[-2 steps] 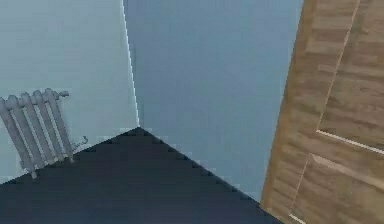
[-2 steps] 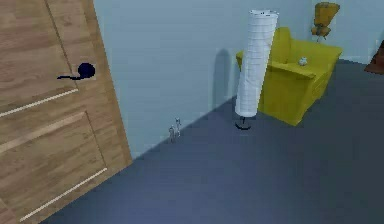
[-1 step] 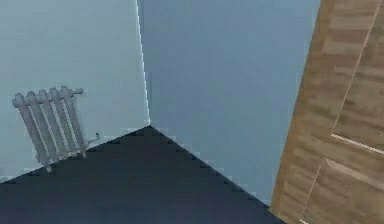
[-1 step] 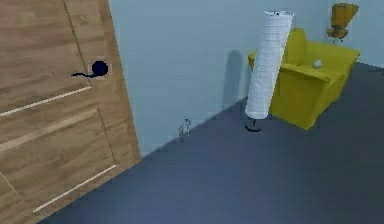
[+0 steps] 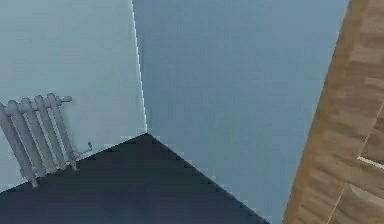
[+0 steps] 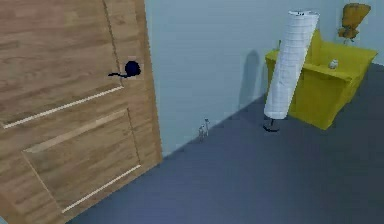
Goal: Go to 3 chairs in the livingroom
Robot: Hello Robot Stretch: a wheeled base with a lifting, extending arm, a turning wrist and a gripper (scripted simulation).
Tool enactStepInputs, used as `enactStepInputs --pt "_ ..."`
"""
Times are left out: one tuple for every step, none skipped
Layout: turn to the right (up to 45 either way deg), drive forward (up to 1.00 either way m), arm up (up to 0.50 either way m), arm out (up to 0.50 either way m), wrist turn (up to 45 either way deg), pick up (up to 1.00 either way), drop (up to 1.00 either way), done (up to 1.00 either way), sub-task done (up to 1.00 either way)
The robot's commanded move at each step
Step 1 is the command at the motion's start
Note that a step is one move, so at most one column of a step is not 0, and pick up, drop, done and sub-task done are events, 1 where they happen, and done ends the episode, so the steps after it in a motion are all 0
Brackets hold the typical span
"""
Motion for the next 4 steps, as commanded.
enactStepInputs --pt "-42.0 0.00 0.00 0.00 0.0 0.00 0.00 0.00 0.00" --pt "0.0 0.25 0.00 0.00 0.0 0.00 0.00 0.00 0.00" --pt "-39.0 0.00 0.00 0.00 0.0 0.00 0.00 0.00 0.00" --pt "0.0 0.00 0.00 0.00 0.0 0.00 0.00 1.00 0.00"
